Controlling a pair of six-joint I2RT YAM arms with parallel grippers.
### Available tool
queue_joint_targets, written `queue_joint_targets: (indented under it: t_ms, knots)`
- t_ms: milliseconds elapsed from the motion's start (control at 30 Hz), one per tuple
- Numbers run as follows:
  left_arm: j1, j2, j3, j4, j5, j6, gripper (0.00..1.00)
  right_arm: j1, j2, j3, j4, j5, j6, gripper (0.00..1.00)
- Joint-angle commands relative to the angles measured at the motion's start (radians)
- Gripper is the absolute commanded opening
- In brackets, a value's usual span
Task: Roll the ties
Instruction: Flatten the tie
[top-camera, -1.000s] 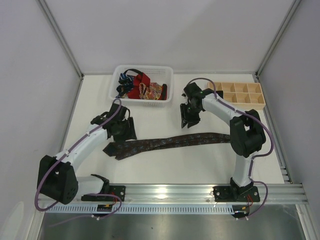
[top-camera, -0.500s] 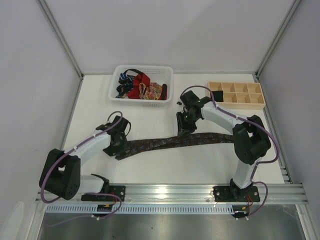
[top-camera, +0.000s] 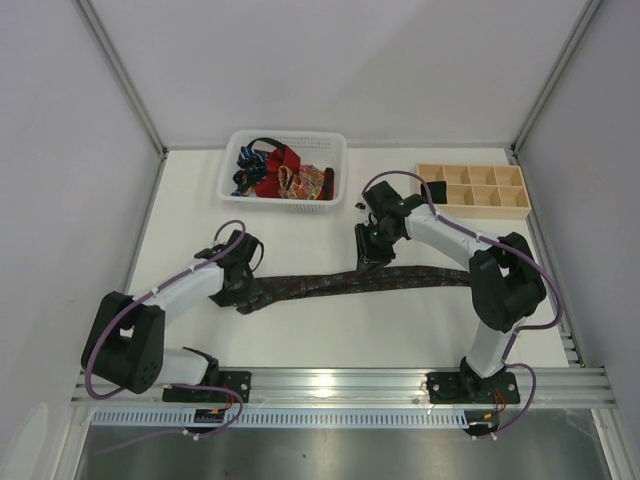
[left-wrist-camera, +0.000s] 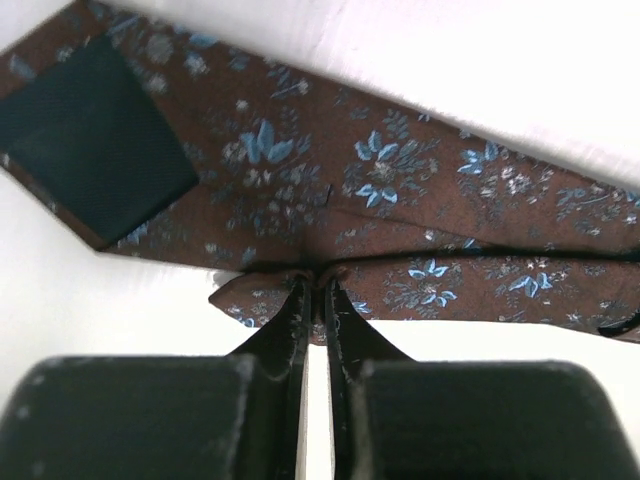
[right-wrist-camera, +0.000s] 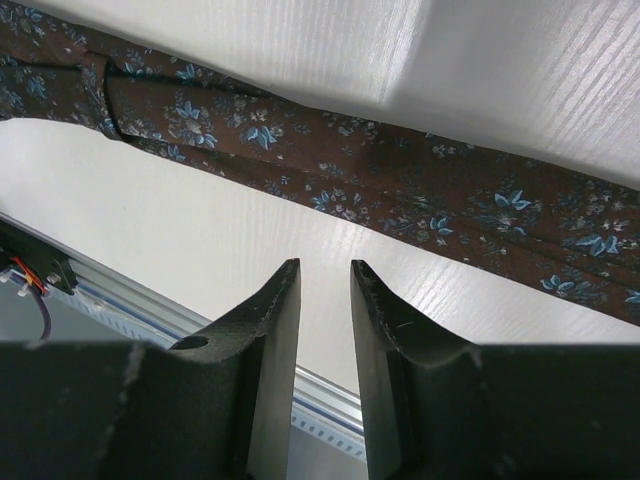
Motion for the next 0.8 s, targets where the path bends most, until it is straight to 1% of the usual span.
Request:
queue_joint_targets:
  t_ms: [0, 100, 133, 233, 533, 767]
  knots:
    - [-0.001, -0.047, 0.031, -0.068, -0.037, -0.005, 0.01, -0.003, -0.019, 0.007, 0.025, -0.013, -0.019, 0.32]
    - [-0.001, -0.064, 0.108, -0.137, -0.029, 0.024, 0.01, -0.004, -0.017, 0.004, 0.032, -0.016, -0.019, 0.32]
    - [-0.001, -0.058, 0.151, -0.172, -0.030, 0.032, 0.01, -0.004, -0.016, 0.004, 0.034, -0.017, -0.016, 0.32]
    - [-0.001, -0.025, 0.220, -0.203, -0.021, 0.080, 0.00, -0.004, -0.016, 0.001, 0.038, -0.017, -0.015, 0.32]
    - [0.024, 0.080, 0.246, -0.175, -0.058, 0.156, 0.01, -0.027, -0.040, -0.010, 0.032, -0.004, -0.007, 0.32]
    - [0.059, 0.122, 0.246, -0.139, -0.087, 0.215, 0.01, -0.049, -0.071, -0.042, 0.031, 0.007, -0.001, 0.31]
